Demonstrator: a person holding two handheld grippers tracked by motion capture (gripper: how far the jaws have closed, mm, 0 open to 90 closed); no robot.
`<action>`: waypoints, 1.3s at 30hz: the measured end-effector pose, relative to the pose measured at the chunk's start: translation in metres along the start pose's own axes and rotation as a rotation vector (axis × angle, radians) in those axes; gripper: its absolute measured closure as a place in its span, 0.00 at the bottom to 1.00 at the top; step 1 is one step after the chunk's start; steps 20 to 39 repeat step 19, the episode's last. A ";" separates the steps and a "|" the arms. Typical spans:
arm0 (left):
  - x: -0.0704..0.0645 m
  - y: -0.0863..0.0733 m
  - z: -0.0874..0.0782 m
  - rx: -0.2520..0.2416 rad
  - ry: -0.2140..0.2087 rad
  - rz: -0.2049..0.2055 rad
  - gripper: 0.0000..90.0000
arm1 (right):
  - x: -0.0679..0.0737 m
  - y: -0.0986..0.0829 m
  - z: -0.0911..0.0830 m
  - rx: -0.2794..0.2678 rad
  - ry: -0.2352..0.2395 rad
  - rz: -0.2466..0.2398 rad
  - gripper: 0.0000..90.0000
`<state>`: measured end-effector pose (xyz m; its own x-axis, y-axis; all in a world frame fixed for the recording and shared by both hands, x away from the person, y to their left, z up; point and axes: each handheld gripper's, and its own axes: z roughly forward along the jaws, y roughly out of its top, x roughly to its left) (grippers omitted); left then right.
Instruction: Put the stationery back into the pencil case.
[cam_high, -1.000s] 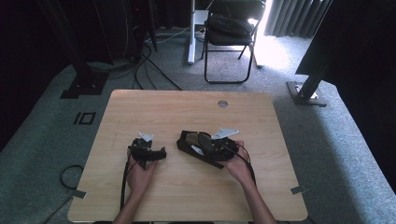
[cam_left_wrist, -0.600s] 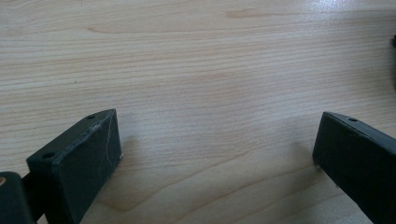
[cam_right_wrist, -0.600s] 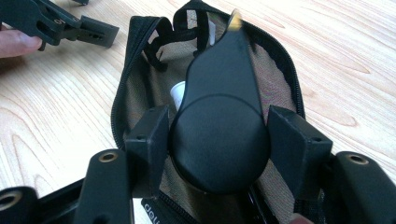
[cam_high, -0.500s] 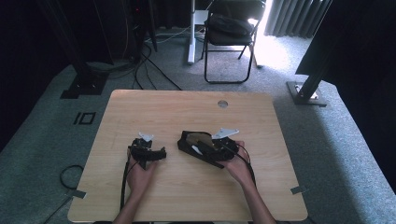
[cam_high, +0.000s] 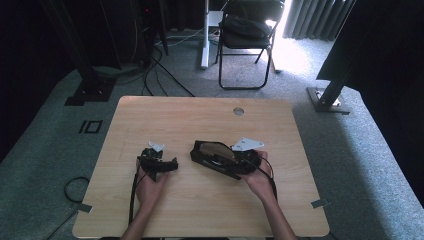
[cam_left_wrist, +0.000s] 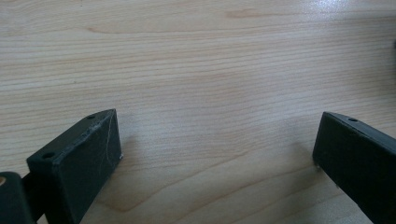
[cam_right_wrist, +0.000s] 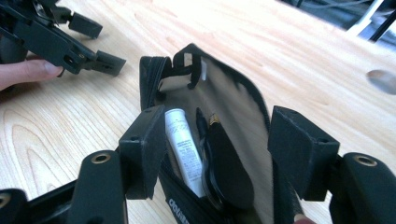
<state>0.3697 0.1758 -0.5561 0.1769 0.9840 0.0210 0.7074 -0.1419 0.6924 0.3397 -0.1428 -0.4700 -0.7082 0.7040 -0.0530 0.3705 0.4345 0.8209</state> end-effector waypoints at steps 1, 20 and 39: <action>0.000 0.000 0.000 0.000 0.000 0.000 0.01 | 0.000 -0.001 -0.003 -0.009 -0.009 -0.002 0.41; 0.000 0.000 0.000 0.000 0.000 0.000 0.01 | -0.049 -0.049 -0.040 0.004 -0.164 0.124 0.40; 0.000 0.000 0.000 0.000 0.000 0.000 0.01 | -0.049 -0.049 -0.040 0.004 -0.164 0.124 0.40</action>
